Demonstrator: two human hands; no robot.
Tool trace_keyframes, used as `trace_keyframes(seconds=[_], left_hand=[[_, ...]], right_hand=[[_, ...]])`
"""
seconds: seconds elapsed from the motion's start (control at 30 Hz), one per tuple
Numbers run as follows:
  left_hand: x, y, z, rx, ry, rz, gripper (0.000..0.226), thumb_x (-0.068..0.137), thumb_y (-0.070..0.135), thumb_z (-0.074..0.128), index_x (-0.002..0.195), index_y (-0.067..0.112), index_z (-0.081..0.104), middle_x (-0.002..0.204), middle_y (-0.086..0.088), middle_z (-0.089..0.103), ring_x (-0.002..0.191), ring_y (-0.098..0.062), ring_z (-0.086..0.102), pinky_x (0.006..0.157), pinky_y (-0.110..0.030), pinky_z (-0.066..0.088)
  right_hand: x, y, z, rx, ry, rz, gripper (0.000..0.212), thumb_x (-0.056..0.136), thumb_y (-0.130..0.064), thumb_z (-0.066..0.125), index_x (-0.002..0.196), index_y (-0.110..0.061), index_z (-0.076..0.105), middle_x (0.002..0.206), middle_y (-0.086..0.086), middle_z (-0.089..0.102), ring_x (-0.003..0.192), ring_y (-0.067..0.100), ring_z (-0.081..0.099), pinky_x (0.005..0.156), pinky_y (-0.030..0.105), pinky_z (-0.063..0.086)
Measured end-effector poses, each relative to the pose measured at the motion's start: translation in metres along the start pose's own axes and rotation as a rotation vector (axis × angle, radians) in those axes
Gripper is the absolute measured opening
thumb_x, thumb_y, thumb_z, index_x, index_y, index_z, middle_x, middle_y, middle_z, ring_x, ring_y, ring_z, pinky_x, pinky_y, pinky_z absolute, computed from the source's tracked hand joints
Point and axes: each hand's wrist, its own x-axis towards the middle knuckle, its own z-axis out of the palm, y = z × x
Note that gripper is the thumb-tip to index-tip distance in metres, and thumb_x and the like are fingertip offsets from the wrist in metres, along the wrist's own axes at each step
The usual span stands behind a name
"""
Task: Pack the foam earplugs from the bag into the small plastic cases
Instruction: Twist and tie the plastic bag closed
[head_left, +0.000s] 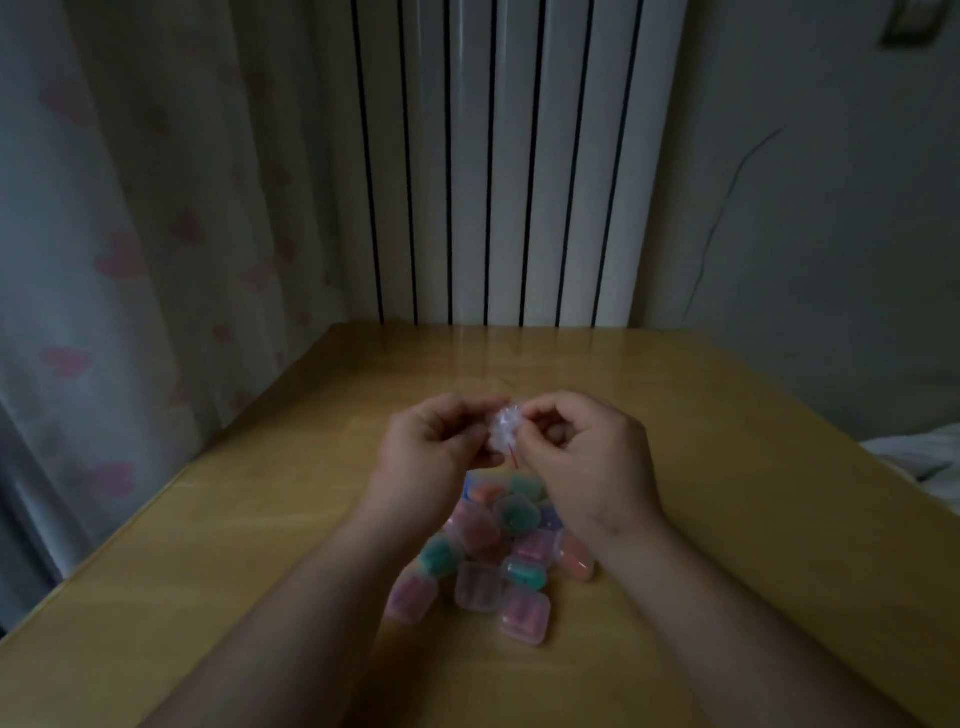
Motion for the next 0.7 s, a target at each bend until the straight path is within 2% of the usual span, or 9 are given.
trace_keyframes(seconds=[0.07, 0.13, 0.2, 0.3, 0.43, 0.57, 0.7], left_hand=[[-0.001, -0.002, 0.002, 0.173, 0.03, 0.082, 0.041, 0.096, 0.001, 0.053, 0.109, 0.037, 0.066, 0.106, 0.012, 0.068, 0.088, -0.006, 0.066, 0.073, -0.024, 0.056], [-0.003, 0.002, 0.006, 0.231, 0.059, 0.13, 0.039, 0.096, 0.008, 0.057, 0.11, 0.044, 0.062, 0.11, 0.017, 0.065, 0.093, -0.003, 0.063, 0.073, -0.024, 0.053], [-0.007, 0.011, 0.013, 0.169, 0.066, 0.132, 0.026, 0.095, 0.016, 0.059, 0.111, 0.037, 0.064, 0.108, 0.013, 0.067, 0.092, -0.003, 0.065, 0.077, -0.026, 0.056], [-0.013, 0.029, 0.022, 0.142, 0.044, 0.12, 0.013, 0.092, 0.021, 0.063, 0.102, 0.029, 0.066, 0.095, 0.008, 0.07, 0.081, 0.0, 0.067, 0.074, -0.023, 0.057], [-0.024, 0.046, 0.039, 0.129, -0.015, 0.12, 0.012, 0.089, 0.019, 0.067, 0.099, 0.026, 0.066, 0.092, 0.005, 0.07, 0.078, 0.0, 0.068, 0.073, -0.023, 0.058], [-0.041, 0.055, 0.072, 0.096, -0.041, 0.142, 0.01, 0.087, 0.014, 0.069, 0.093, 0.022, 0.067, 0.087, 0.005, 0.07, 0.074, -0.002, 0.068, 0.066, -0.017, 0.056], [-0.06, 0.062, 0.12, 0.01, -0.102, 0.095, 0.006, 0.088, 0.014, 0.071, 0.091, 0.019, 0.071, 0.084, 0.002, 0.073, 0.075, -0.009, 0.069, 0.066, -0.022, 0.057]], right_hand=[[0.004, -0.003, -0.004, -0.027, 0.002, 0.013, 0.015, 0.086, -0.014, 0.07, 0.079, -0.028, 0.068, 0.069, -0.012, 0.066, 0.068, -0.002, 0.063, 0.06, 0.01, 0.049], [0.009, -0.01, -0.012, -0.045, 0.035, 0.028, 0.018, 0.085, -0.018, 0.072, 0.079, -0.034, 0.065, 0.069, -0.02, 0.062, 0.069, -0.012, 0.059, 0.059, 0.003, 0.043], [0.012, -0.016, -0.02, -0.037, 0.058, 0.057, 0.013, 0.085, -0.022, 0.073, 0.084, -0.033, 0.068, 0.072, -0.023, 0.06, 0.069, -0.016, 0.057, 0.058, 0.0, 0.041], [0.006, -0.024, -0.034, -0.098, 0.082, 0.085, 0.009, 0.084, -0.028, 0.072, 0.085, -0.036, 0.068, 0.076, -0.024, 0.06, 0.075, -0.011, 0.058, 0.06, 0.003, 0.042], [-0.014, -0.026, -0.058, -0.043, 0.169, 0.09, 0.014, 0.085, -0.021, 0.072, 0.085, -0.033, 0.066, 0.078, -0.019, 0.064, 0.075, -0.006, 0.062, 0.063, 0.005, 0.046], [-0.044, -0.023, -0.09, -0.005, 0.245, 0.111, 0.019, 0.088, -0.015, 0.07, 0.091, -0.033, 0.063, 0.083, -0.011, 0.068, 0.079, 0.002, 0.067, 0.071, 0.022, 0.057], [-0.069, -0.024, -0.136, -0.072, 0.352, 0.144, 0.022, 0.085, -0.015, 0.071, 0.082, -0.036, 0.064, 0.08, -0.012, 0.071, 0.077, 0.0, 0.068, 0.07, 0.019, 0.055]])
